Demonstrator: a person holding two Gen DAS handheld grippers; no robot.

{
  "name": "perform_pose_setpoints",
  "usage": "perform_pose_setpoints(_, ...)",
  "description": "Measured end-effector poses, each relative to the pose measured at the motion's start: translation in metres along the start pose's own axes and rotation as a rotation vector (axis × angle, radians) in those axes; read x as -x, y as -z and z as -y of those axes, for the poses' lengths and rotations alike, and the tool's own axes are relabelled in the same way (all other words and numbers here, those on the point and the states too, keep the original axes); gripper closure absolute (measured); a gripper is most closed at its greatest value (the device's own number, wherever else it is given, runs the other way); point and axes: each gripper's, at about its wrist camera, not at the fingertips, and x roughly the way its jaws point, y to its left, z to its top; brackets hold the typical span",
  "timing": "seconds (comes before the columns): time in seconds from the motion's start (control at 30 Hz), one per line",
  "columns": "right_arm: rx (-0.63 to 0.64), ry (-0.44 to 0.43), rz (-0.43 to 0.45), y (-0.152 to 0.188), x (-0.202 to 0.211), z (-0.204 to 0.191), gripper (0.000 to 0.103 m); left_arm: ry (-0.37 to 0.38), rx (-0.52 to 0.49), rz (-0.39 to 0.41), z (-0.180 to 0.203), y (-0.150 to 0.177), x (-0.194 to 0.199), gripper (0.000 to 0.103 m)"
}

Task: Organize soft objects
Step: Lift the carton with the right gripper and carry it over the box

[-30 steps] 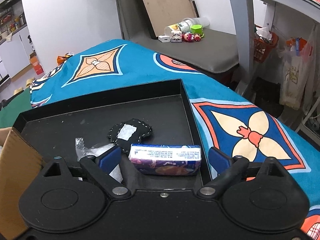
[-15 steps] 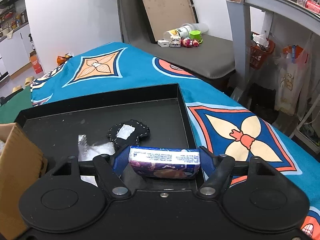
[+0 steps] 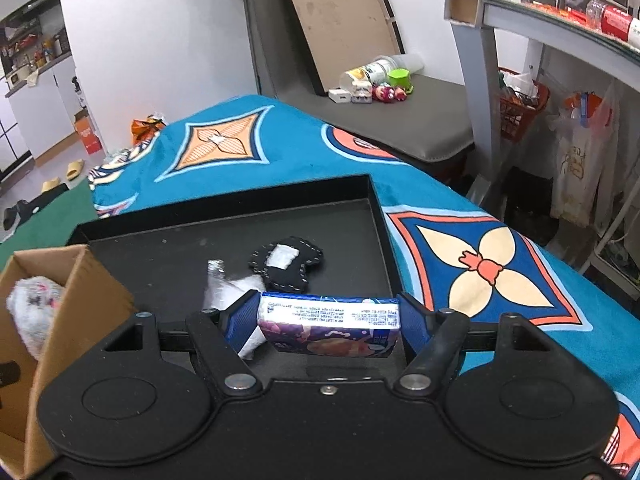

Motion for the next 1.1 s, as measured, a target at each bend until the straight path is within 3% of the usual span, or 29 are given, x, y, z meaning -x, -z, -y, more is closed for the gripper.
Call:
perform_pose_setpoints(0.27, 0.020, -0.031, 0.037, -0.005, 0.017, -0.016, 0.032, 0.027, 0.038, 0.008, -0.013, 0.005, 0.001, 0.025)
perform_pose_setpoints(1.1, 0.117, -0.232, 0.112, -0.006, 0.050, -0.086, 0.032, 0.117, 0.158, -0.015, -0.044, 0.019, 0.002, 0.068)
